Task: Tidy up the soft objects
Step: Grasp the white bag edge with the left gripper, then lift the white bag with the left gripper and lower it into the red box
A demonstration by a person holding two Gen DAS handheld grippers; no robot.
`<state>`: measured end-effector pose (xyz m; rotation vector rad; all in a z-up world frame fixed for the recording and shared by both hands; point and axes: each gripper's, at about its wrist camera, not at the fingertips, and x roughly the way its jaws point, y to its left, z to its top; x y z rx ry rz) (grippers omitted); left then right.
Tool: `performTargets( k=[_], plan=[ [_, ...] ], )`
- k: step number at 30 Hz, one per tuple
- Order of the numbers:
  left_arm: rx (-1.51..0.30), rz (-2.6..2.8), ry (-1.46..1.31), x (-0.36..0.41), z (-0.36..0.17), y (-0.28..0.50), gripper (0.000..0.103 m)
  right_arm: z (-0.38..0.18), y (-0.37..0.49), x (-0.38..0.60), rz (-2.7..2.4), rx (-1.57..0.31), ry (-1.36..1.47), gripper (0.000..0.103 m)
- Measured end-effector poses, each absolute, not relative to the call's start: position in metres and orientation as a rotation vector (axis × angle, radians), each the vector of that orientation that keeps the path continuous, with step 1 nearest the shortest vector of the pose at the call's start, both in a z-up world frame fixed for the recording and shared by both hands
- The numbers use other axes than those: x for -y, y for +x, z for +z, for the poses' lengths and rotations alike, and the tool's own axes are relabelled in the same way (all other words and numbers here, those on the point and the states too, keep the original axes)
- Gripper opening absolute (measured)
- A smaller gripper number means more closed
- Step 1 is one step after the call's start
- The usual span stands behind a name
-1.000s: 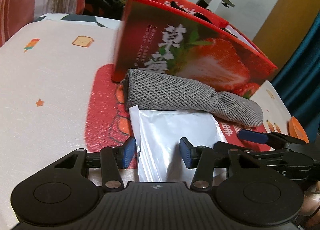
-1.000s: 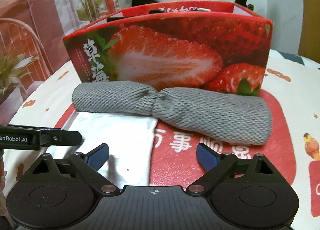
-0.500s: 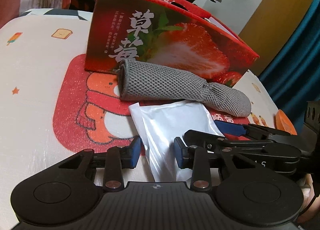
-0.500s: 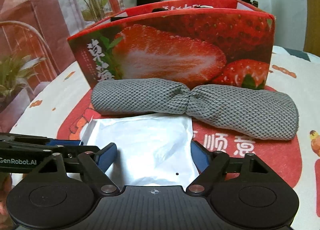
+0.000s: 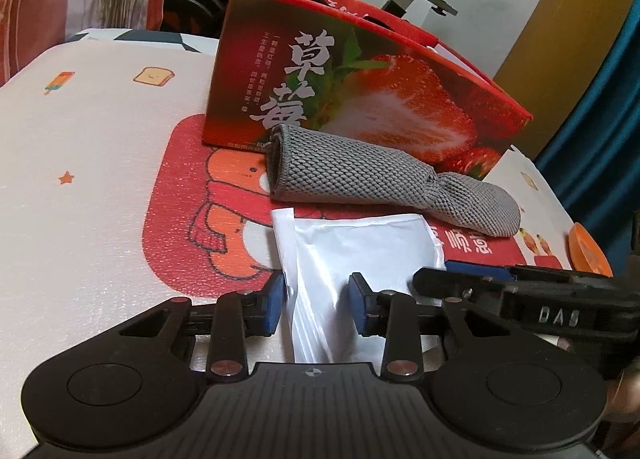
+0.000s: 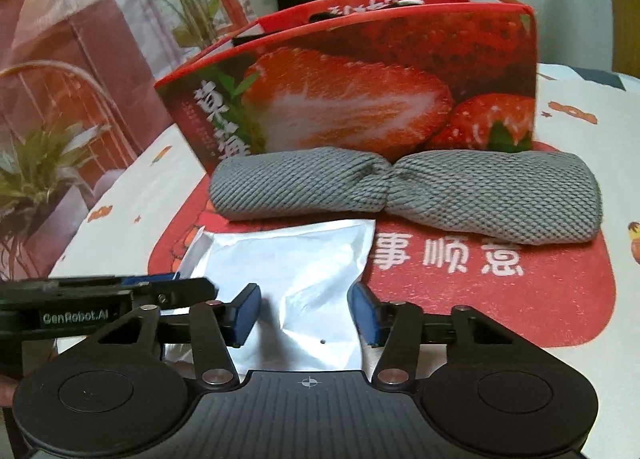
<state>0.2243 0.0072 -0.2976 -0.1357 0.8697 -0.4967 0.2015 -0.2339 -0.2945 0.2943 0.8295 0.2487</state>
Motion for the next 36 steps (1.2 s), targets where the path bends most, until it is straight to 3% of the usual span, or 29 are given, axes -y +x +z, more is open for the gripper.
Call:
performTargets(
  k=[19, 21, 36],
  plan=[
    [-0.850, -0.493, -0.147, -0.007, -0.300, 0.223, 0.038, -0.302, 0.211, 0.241, 0.262, -0.837, 0.383, 0.046],
    [-0.850, -0.492, -0.142, -0.006, -0.300, 0.223, 0.038, -0.302, 0.210, 0.238, 0.277, -0.848, 0.394, 0.039],
    [-0.859, -0.488, -0.204, -0.014, -0.293, 0.220, 0.037, -0.283, 0.199, 0.238, 0.281, -0.799, 0.369, 0.024]
  ],
)
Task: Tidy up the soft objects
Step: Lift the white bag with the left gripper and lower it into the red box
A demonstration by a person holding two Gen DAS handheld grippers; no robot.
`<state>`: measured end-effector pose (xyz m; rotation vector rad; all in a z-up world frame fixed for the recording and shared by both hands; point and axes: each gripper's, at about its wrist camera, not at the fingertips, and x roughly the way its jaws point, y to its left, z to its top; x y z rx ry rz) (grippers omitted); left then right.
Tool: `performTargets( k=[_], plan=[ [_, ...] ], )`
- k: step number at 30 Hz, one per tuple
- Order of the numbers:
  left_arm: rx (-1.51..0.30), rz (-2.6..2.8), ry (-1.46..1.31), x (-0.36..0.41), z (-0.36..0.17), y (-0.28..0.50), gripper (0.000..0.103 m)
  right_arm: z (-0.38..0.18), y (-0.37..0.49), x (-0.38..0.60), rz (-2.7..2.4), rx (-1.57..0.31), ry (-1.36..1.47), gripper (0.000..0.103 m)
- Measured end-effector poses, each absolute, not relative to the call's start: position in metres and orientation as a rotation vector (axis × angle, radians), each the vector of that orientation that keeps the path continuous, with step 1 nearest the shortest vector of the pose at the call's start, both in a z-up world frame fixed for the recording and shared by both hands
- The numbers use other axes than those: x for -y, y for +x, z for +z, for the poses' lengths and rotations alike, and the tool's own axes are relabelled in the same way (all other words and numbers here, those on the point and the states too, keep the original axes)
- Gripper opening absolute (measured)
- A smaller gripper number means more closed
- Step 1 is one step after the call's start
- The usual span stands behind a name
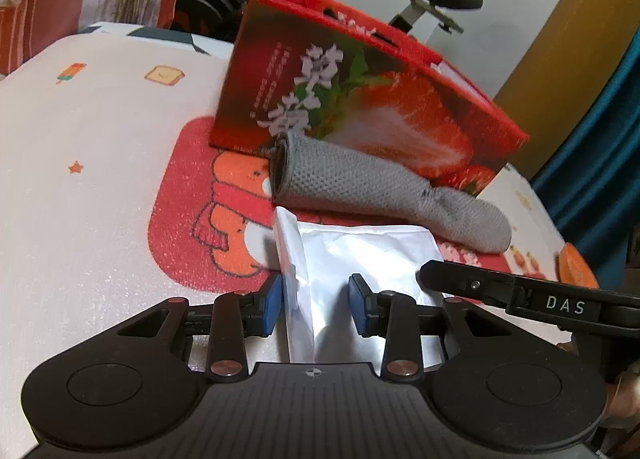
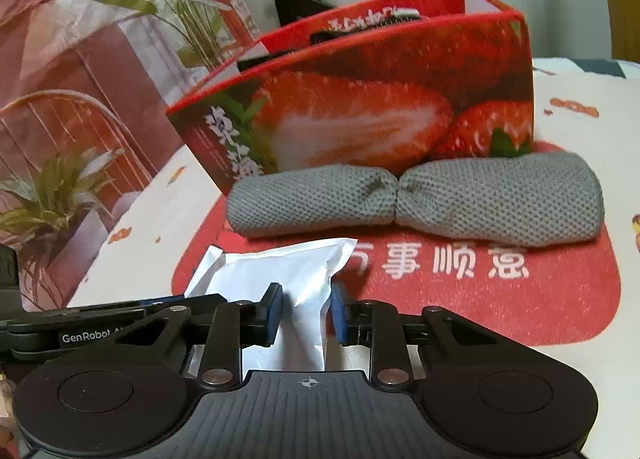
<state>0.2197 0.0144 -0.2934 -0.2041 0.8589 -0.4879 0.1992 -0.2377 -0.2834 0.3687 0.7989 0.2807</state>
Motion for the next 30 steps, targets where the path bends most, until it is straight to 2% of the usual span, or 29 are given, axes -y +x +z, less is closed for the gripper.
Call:
performTargets(
  k=[7, 12, 21, 30],
  plan=[
    [-0.774, -0.499, -0.259, -0.021, -0.262, 0.216, 0.037, -0.251, 0.196, 0.241, 0.301, -0.709, 0.355, 0.024],
    [-0.657, -0.527, -0.243, -0.019, -0.220, 0.222, 0.037, -0.213, 0.202, 0.245, 0.312, -0.612, 0.324, 0.024],
    [-0.513, -0.583, -0.196, 0.011, -0.159, 0.276, 0.037, -0.158, 0.254, 0.254, 0.306, -0.520, 0.238, 0.024],
    [-0.566, -0.589, -0.175, 0.043, -0.165, 0.341, 0.037, -0.155, 0.321, 0.270, 0.235, -0.504, 0.172, 0.024]
  ],
)
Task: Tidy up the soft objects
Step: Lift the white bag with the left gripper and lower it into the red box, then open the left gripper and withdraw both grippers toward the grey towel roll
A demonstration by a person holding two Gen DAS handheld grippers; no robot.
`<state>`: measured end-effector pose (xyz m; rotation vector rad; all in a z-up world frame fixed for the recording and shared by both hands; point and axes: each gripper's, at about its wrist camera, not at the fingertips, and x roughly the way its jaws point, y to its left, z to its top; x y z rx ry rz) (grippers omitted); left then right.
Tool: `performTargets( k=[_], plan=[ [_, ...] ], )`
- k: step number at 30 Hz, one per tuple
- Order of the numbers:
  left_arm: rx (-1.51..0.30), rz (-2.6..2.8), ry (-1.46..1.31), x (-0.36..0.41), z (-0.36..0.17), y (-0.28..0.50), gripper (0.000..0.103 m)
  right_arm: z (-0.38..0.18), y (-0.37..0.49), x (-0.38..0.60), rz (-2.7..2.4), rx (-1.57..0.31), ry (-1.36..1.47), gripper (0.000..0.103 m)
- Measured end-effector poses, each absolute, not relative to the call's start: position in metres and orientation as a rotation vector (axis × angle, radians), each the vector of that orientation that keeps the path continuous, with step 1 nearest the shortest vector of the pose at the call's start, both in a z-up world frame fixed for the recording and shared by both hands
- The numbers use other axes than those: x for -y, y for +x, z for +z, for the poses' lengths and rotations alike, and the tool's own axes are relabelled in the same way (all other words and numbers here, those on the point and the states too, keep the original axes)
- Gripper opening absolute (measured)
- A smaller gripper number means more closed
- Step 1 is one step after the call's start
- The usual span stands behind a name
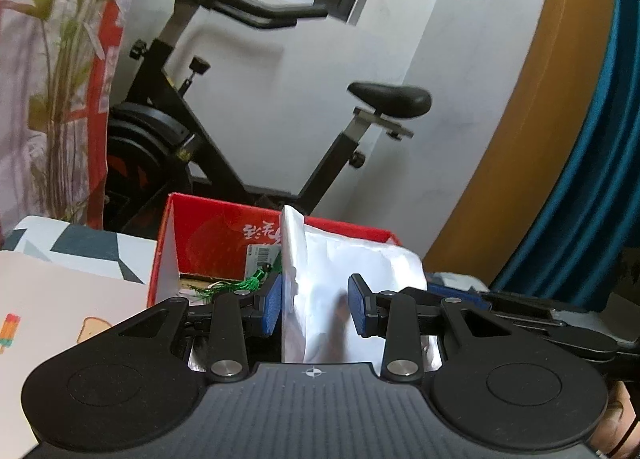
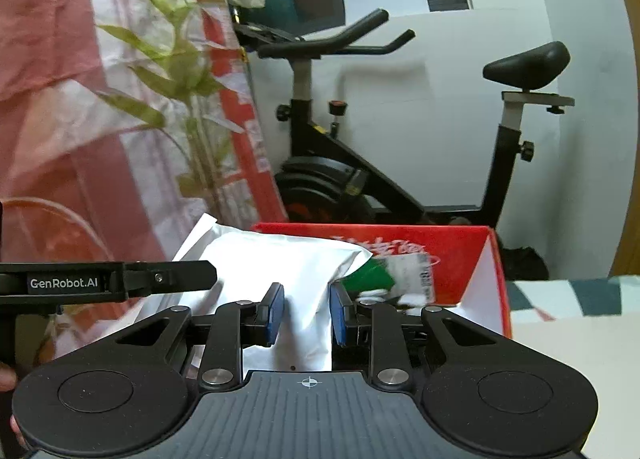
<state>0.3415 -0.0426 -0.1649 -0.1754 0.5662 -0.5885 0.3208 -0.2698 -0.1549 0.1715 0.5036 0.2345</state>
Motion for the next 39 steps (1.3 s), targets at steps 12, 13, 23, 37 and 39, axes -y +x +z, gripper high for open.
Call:
performTargets(
  k=[12, 13, 23, 37, 39],
  plan=[
    [-0.719, -0.580, -0.019, 0.067, -0.208, 0.380, 0.037, -0.211, 0.358, 0.276, 0.181, -0.621, 0.153, 0.024],
    [-0.728, -0.580, -0.013, 0.067, -0.211, 0.380, 0.037, -0.214, 0.357, 0.276, 0.183, -0.628, 0.150, 0.024],
    [-0.847, -0.545, -0.042, 0.070, -0.217, 0.392, 0.037, -0.225, 0.360, 0.266, 0.158, -0.716, 0.128, 0.024],
    [-0.745, -0.540, -0.010, 0.050, -0.190, 0.353, 0.067, -0.202, 0.320, 0.281, 0.104, -0.648, 0.191, 0.070],
    [-0.699, -0.555, -0.002, 0.044, -0.184, 0.341, 0.085, -0.196, 0.309, 0.282, 0.116, -0.611, 0.184, 0.091]
  ],
)
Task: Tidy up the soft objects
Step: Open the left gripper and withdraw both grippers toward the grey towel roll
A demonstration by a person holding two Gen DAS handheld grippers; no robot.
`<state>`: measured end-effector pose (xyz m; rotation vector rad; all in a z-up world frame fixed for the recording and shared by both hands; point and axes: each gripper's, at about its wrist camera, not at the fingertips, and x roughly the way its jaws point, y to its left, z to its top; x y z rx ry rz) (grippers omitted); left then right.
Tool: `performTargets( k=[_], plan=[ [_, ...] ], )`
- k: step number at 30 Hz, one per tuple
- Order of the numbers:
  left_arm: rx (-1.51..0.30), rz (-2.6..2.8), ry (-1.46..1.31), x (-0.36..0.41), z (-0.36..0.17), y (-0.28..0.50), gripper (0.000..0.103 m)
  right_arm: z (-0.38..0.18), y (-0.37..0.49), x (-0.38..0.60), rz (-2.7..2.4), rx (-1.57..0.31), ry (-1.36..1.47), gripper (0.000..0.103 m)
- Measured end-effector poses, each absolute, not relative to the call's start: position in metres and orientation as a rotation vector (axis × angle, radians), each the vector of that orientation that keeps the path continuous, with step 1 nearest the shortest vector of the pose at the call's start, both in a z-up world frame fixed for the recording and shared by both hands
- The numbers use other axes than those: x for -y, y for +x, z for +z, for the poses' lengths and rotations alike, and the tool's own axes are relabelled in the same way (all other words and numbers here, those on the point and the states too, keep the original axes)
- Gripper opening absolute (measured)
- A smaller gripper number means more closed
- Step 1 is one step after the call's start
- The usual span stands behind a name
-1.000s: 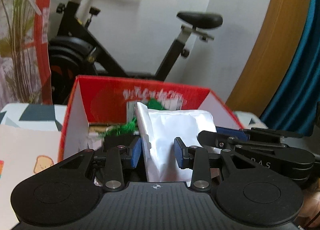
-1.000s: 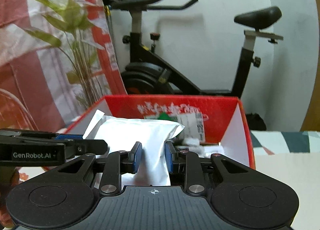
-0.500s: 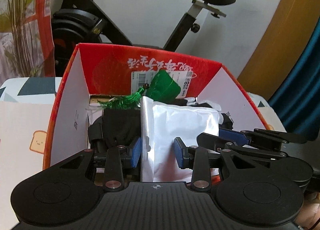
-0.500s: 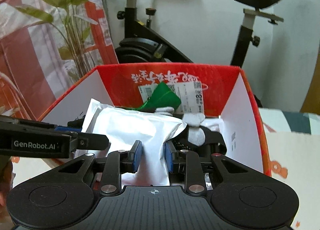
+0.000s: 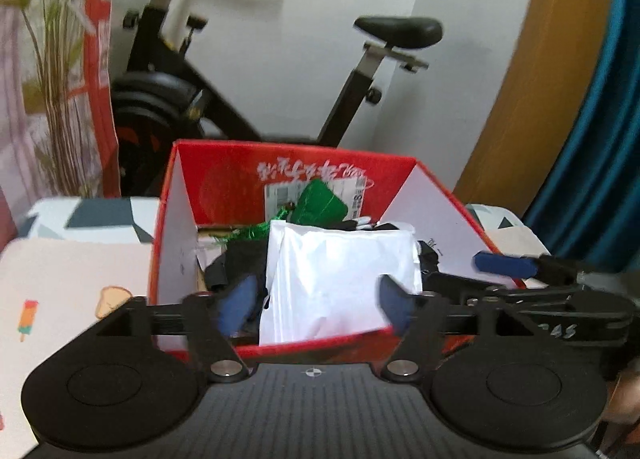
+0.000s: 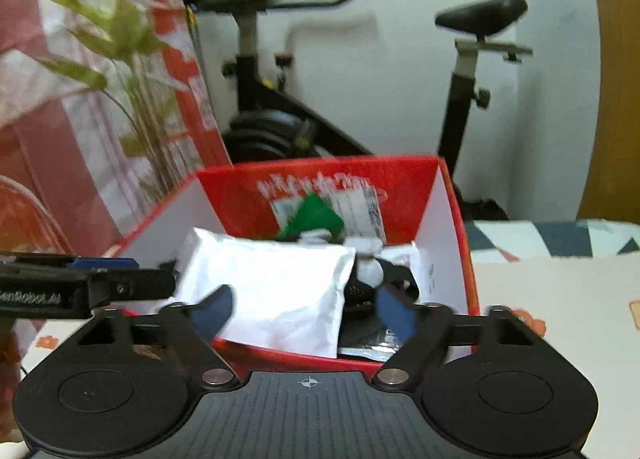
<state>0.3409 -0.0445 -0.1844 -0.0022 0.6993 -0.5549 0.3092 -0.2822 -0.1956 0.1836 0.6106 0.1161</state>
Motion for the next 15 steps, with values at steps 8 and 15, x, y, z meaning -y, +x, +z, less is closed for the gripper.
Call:
performTargets(
  k=[8, 15],
  plan=[
    [-0.615, -0.492, 0.040, 0.035, -0.175, 0.301, 0.103, -0.183, 0.279, 0.280, 0.073, -0.561, 0.161, 0.103],
    [-0.613, -0.439, 0.045, 0.027, -0.177, 0.286, 0.103, -0.188, 0.261, 0.273, 0.013, -0.571, 0.122, 0.103]
  ],
)
